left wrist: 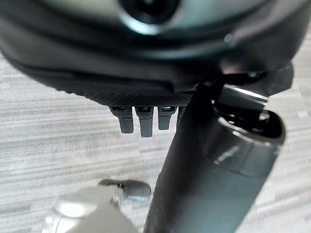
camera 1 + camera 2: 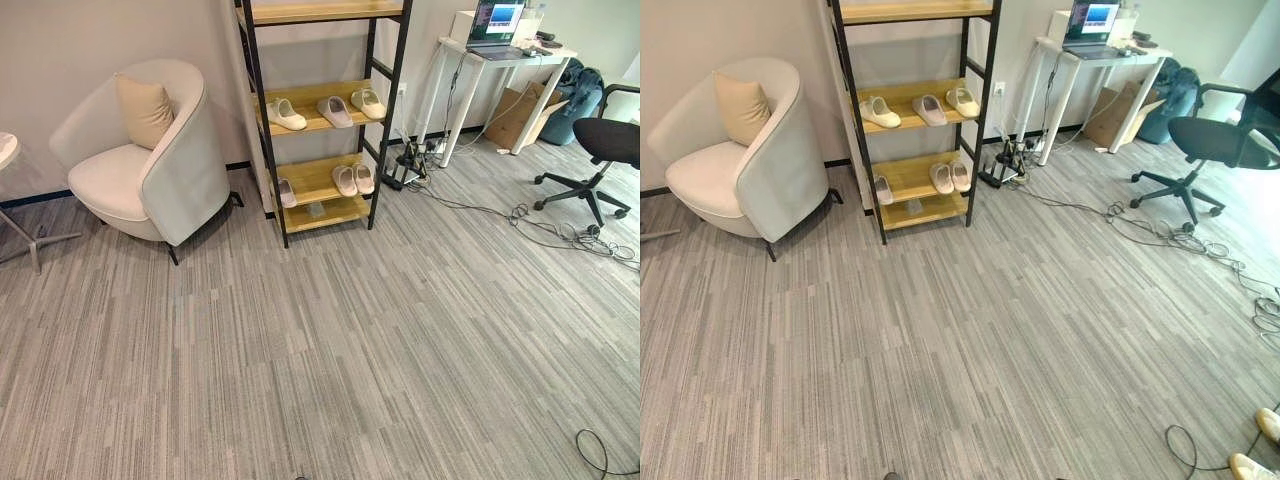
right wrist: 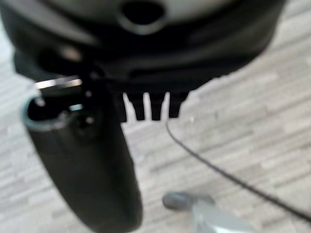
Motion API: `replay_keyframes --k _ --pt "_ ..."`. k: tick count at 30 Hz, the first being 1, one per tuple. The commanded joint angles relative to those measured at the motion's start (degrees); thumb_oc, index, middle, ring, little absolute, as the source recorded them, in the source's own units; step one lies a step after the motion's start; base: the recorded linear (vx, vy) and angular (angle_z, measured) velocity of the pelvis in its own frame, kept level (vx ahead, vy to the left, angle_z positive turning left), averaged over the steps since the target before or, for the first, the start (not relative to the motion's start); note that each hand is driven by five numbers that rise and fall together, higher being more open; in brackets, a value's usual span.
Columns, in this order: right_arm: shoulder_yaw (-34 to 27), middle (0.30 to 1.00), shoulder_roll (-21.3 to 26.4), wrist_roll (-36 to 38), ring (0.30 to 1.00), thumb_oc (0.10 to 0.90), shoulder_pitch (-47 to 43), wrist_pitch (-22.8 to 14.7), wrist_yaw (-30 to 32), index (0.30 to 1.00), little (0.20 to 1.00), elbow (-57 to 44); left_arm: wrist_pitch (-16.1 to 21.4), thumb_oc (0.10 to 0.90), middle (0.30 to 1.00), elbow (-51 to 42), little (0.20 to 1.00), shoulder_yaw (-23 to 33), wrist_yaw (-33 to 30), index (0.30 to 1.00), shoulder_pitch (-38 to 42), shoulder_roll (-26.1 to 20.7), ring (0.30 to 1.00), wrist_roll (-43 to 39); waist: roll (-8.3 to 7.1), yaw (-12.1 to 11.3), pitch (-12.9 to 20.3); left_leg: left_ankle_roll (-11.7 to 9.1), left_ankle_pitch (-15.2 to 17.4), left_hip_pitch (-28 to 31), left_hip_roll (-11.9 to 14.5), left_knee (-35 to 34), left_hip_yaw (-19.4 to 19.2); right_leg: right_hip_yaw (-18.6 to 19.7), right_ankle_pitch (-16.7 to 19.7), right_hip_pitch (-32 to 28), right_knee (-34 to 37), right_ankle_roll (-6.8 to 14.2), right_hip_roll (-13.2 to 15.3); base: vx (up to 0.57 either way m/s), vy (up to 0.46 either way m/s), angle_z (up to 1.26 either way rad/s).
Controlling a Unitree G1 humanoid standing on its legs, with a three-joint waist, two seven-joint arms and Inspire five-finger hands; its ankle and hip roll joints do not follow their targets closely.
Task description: Arrange the slippers neatly on the shoe rack.
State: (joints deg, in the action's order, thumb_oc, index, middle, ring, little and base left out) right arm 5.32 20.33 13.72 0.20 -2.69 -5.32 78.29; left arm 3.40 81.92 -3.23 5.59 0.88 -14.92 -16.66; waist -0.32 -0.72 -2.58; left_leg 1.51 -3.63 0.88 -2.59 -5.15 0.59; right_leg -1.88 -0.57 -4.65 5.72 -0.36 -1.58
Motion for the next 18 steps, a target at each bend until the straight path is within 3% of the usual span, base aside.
replay_keyframes --k 1,18 --pt "1.41 0.900 2.65 -1.47 0.900 0.800 0.56 -0.98 1.38 0.900 0.900 -0.34 1.13 0.800 0.900 1.05 0.900 -0.81 -0.89 0.900 2.88 -0.09 0.900 2.32 -0.59 -0.65 0.26 -0.31 6.97 3.77 -0.03 0.15 4.81 1.86 0.05 2.17 -0.72 5.02 1.78 0.00 0.000 0.00" --pt "7.37 0.900 -3.07 -4.62 0.900 0.800 0.63 0.08 -0.53 0.900 0.900 -0.31 1.03 0.800 0.900 -0.58 0.900 -7.52 -0.53 0.900 5.42 1.99 0.900 9.23 -0.26 0.17 -1.00 -0.43 7.09 3.74 0.19 0.15 4.56 2.22 -0.47 2.32 -0.72 4.84 1.65 0.00 -0.002 0.00"
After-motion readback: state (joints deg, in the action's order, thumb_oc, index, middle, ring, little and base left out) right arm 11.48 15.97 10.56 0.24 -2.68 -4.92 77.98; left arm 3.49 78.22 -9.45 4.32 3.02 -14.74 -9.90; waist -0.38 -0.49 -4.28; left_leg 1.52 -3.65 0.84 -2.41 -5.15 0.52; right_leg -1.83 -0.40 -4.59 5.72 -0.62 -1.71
